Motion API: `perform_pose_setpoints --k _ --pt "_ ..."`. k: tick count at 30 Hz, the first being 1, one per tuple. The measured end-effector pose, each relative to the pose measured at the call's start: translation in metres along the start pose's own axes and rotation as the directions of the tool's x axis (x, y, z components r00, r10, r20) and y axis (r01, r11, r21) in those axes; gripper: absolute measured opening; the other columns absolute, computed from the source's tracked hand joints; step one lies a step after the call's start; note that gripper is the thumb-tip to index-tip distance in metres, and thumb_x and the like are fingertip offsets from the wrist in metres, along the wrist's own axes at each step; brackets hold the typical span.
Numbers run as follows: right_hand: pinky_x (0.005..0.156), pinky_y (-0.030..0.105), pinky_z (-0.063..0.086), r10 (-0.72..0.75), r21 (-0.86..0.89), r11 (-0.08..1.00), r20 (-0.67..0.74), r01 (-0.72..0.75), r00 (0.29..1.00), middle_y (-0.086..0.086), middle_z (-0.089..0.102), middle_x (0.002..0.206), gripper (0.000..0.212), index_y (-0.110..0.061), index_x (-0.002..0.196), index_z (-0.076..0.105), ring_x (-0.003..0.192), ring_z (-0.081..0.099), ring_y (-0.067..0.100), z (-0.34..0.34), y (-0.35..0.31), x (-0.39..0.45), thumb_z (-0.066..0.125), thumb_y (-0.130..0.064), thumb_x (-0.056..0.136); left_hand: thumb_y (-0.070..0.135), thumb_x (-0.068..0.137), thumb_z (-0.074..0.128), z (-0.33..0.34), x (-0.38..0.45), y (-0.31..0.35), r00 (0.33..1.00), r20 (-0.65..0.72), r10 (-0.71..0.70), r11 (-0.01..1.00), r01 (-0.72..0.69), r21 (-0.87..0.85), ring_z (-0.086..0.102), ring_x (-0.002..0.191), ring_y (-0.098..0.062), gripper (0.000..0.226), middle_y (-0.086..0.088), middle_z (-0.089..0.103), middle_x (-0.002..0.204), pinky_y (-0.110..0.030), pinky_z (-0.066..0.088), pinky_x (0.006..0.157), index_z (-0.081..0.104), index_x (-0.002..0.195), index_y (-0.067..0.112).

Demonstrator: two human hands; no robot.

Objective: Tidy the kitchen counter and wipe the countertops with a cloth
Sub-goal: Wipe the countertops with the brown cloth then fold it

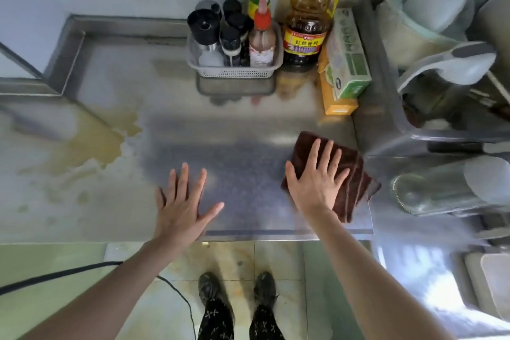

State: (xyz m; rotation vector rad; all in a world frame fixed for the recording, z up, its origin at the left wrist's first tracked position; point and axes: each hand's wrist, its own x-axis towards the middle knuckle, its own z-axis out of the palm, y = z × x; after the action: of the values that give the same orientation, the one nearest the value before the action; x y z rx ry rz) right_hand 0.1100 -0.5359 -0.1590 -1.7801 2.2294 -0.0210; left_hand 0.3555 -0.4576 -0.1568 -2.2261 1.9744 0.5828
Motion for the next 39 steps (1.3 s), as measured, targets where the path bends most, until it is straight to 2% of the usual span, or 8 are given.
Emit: perform_pose_setpoints --k 7,13,17,21,26,31,36,39 --pt "0.113 0.05 0.0 -0.356 -0.059 0.932 0.049 0.359 0.933 0.005 0.002 0.157 0.065 -0.024 0.148 0.01 0.144 0.002 0.029 0.028 -0.08 -0.052 0.024 -0.054 0.092 0.082 0.067 -0.012 0.01 0.002 -0.007 0.999 -0.021 0.028 0.998 -0.029 -0.057 -0.025 0.136 -0.019 0.085 0.001 -0.031 0.146 -0.055 0.001 0.112 -0.018 0.14 0.038" --pt "0.107 0.055 0.027 -0.764 -0.219 0.582 0.18 0.783 0.619 -0.003 0.035 0.149 0.061 -0.034 0.141 0.031 0.137 0.033 0.026 0.022 -0.056 -0.031 0.041 -0.051 0.083 0.066 0.087 0.008 -0.002 -0.005 -0.042 0.986 -0.075 0.148 0.988 -0.151 -0.03 0.007 0.139 -0.027 0.07 -0.011 0.012 0.154 -0.055 0.028 0.105 0.011 0.146 0.028" --pt "0.109 0.057 0.025 -0.601 -0.215 0.758 0.138 0.616 0.787 -0.005 0.03 0.151 0.062 -0.037 0.143 0.025 0.14 0.021 0.024 0.011 -0.054 0.015 0.033 -0.052 0.083 0.068 0.085 0.017 -0.014 -0.001 -0.079 0.979 -0.142 0.143 0.99 -0.14 0.036 0.014 0.137 -0.029 0.076 -0.013 0.017 0.153 -0.046 0.014 0.108 0.016 0.146 0.023" --pt "0.113 0.052 0.003 -0.243 -0.151 0.958 0.015 0.243 0.97 -0.003 0.006 0.158 0.064 -0.035 0.147 0.012 0.145 0.003 0.026 0.0 -0.063 0.064 0.022 -0.054 0.086 0.075 0.081 0.017 -0.008 0.003 -0.102 0.992 -0.086 0.089 0.995 -0.085 0.044 0.01 0.14 -0.027 0.084 -0.012 0.011 0.154 -0.052 0.02 0.108 0.009 0.147 0.023" --pt "0.115 0.052 0.004 0.146 0.066 0.988 -0.094 -0.14 0.985 0.015 0.005 0.157 0.068 -0.014 0.149 0.008 0.144 0.001 0.03 0.002 -0.108 0.09 0.037 -0.038 0.092 0.074 0.083 0.014 -0.004 0.006 -0.103 0.995 -0.047 0.085 0.991 -0.08 0.104 0.014 0.137 -0.029 0.084 -0.009 0.013 0.152 -0.047 0.011 0.104 0.014 0.147 0.018" --pt "0.114 0.049 0.005 -0.239 0.004 0.971 -0.03 0.239 0.971 0.01 0.011 0.157 0.064 -0.021 0.148 0.018 0.144 0.007 0.031 0.03 -0.187 0.043 0.027 -0.042 0.088 0.073 0.084 0.014 -0.008 0.006 -0.102 0.997 -0.01 0.081 0.99 -0.08 0.12 0.014 0.138 -0.03 0.083 -0.014 0.021 0.151 -0.047 0.012 0.103 0.021 0.145 0.017" --pt "0.109 0.051 0.024 -0.769 -0.09 0.621 0.117 0.778 0.628 0.003 0.036 0.149 0.058 -0.029 0.139 0.04 0.137 0.034 0.029 0.038 -0.193 0.012 0.036 -0.044 0.083 0.074 0.084 0.015 -0.013 0.005 -0.1 0.997 -0.012 0.07 0.992 -0.068 0.103 -0.001 0.141 -0.027 0.084 -0.015 0.016 0.153 -0.046 0.006 0.107 0.014 0.147 0.02" --pt "0.105 0.057 0.031 -0.769 -0.156 0.619 0.083 0.77 0.634 0.0 0.04 0.146 0.059 -0.035 0.137 0.04 0.134 0.038 0.029 0.029 -0.155 0.036 0.039 -0.045 0.079 0.072 0.085 0.015 -0.018 0.002 -0.101 0.997 -0.028 0.078 0.994 -0.076 0.077 0.0 0.14 -0.023 0.08 -0.012 0.013 0.154 -0.046 0.007 0.113 0.011 0.147 0.022"
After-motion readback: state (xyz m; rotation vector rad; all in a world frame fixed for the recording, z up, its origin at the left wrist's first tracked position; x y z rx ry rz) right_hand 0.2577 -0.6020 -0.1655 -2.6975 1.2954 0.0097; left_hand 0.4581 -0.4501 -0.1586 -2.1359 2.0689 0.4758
